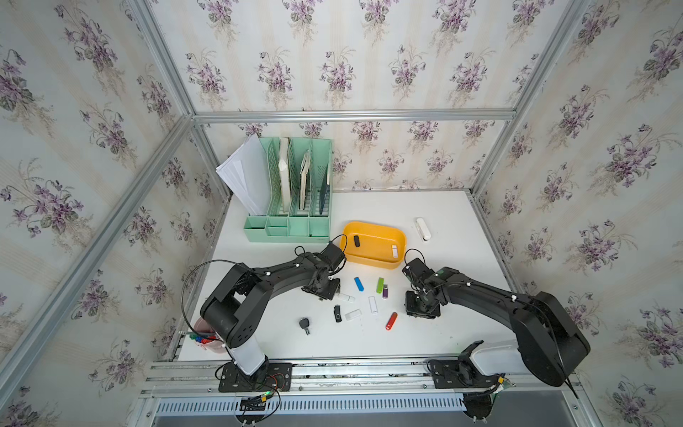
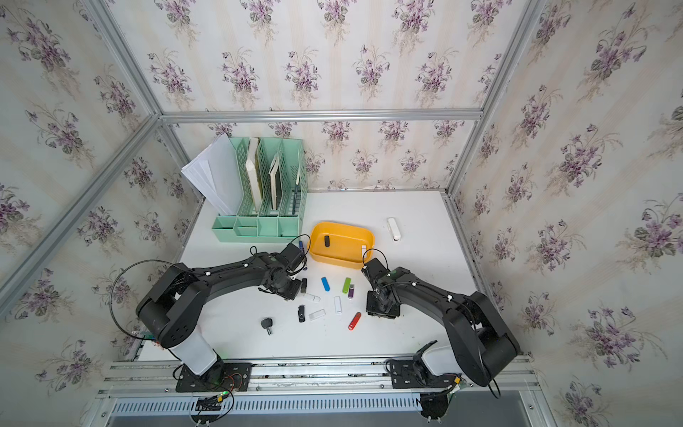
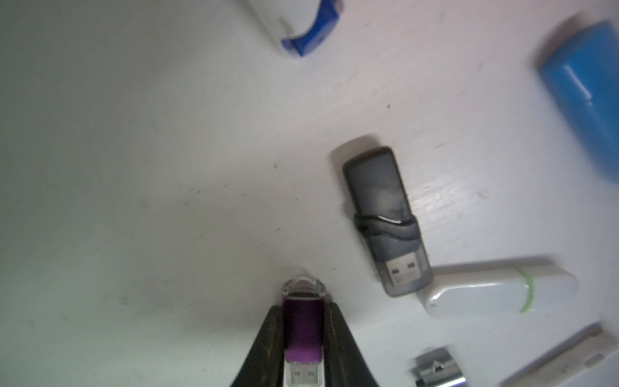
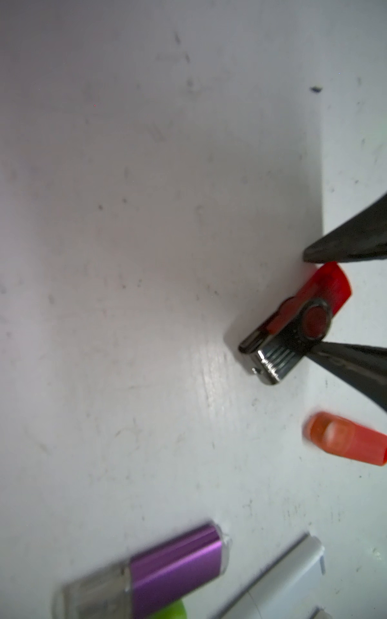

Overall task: Put the usb flash drive into the storage box
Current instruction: Pick up the USB flash from the center of the board.

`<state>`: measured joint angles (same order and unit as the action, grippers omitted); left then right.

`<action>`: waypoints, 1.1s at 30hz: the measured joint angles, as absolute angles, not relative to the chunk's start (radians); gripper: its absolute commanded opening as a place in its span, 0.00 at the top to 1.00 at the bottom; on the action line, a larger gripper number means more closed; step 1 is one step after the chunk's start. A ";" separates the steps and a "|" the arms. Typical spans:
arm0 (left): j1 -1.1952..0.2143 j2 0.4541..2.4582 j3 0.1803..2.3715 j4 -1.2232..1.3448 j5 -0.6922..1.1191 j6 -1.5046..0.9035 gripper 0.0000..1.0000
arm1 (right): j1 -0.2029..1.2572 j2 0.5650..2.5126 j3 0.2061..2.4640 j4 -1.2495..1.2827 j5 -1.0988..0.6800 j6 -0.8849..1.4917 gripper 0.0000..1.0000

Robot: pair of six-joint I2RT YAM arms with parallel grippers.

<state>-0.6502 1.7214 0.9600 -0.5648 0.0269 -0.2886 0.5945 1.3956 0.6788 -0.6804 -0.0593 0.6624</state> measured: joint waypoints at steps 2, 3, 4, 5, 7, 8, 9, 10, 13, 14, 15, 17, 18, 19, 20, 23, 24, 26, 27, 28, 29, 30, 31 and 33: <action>-0.650 1.722 0.960 -0.565 0.027 -0.289 0.77 | 0.595 1.400 0.684 -0.677 -0.060 0.661 0.55; -0.650 1.722 0.960 -0.565 0.027 -0.289 0.77 | 0.595 1.405 0.688 -0.676 -0.060 0.655 0.55; -0.650 1.722 0.960 -0.565 0.027 -0.289 0.77 | 0.595 1.411 0.693 -0.677 -0.060 0.654 0.54; -0.651 1.722 0.960 -0.565 0.027 -0.289 0.77 | 0.595 1.417 0.698 -0.676 -0.060 0.653 0.52; -0.651 1.722 0.960 -0.565 0.026 -0.291 0.76 | 0.595 1.425 0.706 -0.675 -0.057 0.646 0.46; -0.651 1.723 0.960 -0.565 0.026 -0.292 0.76 | 0.595 1.430 0.711 -0.675 -0.056 0.644 0.43; -0.651 1.723 0.960 -0.565 0.026 -0.292 0.76 | 0.595 1.436 0.717 -0.676 -0.052 0.638 0.41; -0.650 1.723 0.960 -0.565 0.026 -0.293 0.76 | 0.595 1.441 0.723 -0.677 -0.045 0.629 0.38; -0.650 1.724 0.960 -0.565 0.026 -0.295 0.76 | 0.595 1.448 0.735 -0.680 -0.035 0.624 0.37; -0.650 1.724 0.960 -0.565 0.026 -0.295 0.76 | 0.595 1.450 0.739 -0.684 -0.031 0.622 0.37; -0.650 1.724 0.960 -0.565 0.026 -0.295 0.76 | 0.595 1.452 0.744 -0.685 -0.027 0.616 0.37; -0.650 1.724 0.960 -0.565 0.026 -0.295 0.76 | 0.595 1.461 0.754 -0.684 -0.018 0.601 0.39; -0.650 1.725 0.960 -0.565 0.026 -0.295 0.76 | 0.595 1.467 0.759 -0.685 -0.017 0.597 0.40; -0.650 1.726 0.960 -0.565 0.026 -0.295 0.76 | 0.595 1.472 0.763 -0.683 -0.015 0.593 0.41; -0.650 1.727 0.961 -0.566 0.026 -0.295 0.76 | 0.595 1.479 0.769 -0.685 -0.013 0.585 0.43; -0.650 1.728 0.962 -0.567 0.026 -0.295 0.76 | 0.595 1.501 0.784 -0.682 -0.013 0.572 0.51; -0.650 1.728 0.962 -0.567 0.026 -0.295 0.76 | 0.595 1.504 0.785 -0.682 -0.013 0.569 0.52; -0.650 1.728 0.962 -0.567 0.026 -0.295 0.76 | 0.595 1.507 0.783 -0.681 -0.014 0.568 0.55; -0.650 1.728 0.962 -0.567 0.026 -0.295 0.76 | 0.595 1.506 0.781 -0.681 -0.014 0.567 0.56; -0.650 1.728 0.962 -0.567 0.026 -0.295 0.77 | 0.595 1.505 0.776 -0.678 -0.015 0.567 0.59; -0.650 1.728 0.962 -0.567 0.026 -0.295 0.77 | 0.595 1.502 0.769 -0.678 -0.017 0.567 0.61; -0.650 1.728 0.962 -0.567 0.026 -0.296 0.77 | 0.596 1.496 0.764 -0.678 -0.017 0.566 0.64; -0.650 1.729 0.962 -0.567 0.026 -0.296 0.77 | 0.595 1.488 0.758 -0.677 -0.018 0.567 0.66; -0.651 1.729 0.962 -0.567 0.026 -0.296 0.77 | 0.596 1.476 0.745 -0.679 -0.027 0.570 0.71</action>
